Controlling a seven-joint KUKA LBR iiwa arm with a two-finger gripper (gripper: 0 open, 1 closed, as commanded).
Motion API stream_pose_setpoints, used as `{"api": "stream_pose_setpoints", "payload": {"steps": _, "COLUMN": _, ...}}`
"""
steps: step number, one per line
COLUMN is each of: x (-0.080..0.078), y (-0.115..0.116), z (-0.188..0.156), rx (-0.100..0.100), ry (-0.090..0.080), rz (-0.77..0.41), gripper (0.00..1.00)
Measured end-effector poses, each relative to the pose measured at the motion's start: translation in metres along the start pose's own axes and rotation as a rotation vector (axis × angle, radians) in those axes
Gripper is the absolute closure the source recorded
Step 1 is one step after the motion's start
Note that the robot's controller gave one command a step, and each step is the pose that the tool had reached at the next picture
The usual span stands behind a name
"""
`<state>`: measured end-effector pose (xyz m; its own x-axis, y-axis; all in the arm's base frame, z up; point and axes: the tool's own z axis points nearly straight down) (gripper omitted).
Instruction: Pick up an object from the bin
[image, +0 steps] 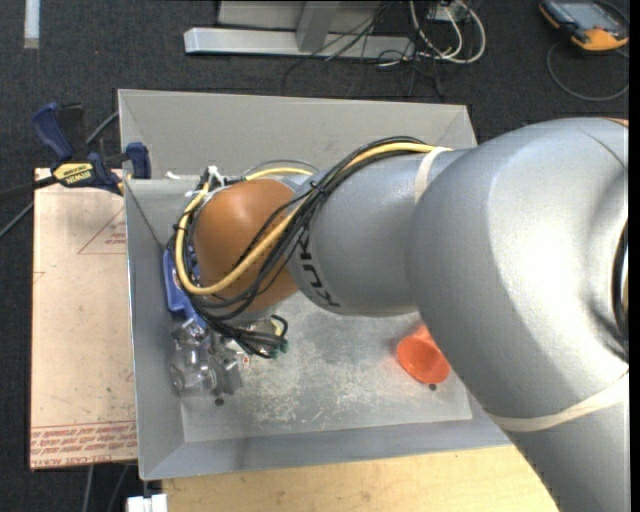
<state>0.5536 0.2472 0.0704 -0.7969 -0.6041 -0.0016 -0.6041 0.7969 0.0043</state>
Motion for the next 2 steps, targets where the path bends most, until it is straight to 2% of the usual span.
{"api": "stream_pose_setpoints", "payload": {"steps": 1, "x": -0.0081, "y": 0.0022, "z": -0.0129, "rx": -0.002, "ry": -0.004, "rz": -0.041, "gripper": 1.0}}
{"api": "stream_pose_setpoints", "payload": {"steps": 2, "x": 0.0005, "y": 0.0046, "z": -0.0039, "rx": -0.001, "ry": -0.001, "rz": -0.089, "gripper": 1.0}}
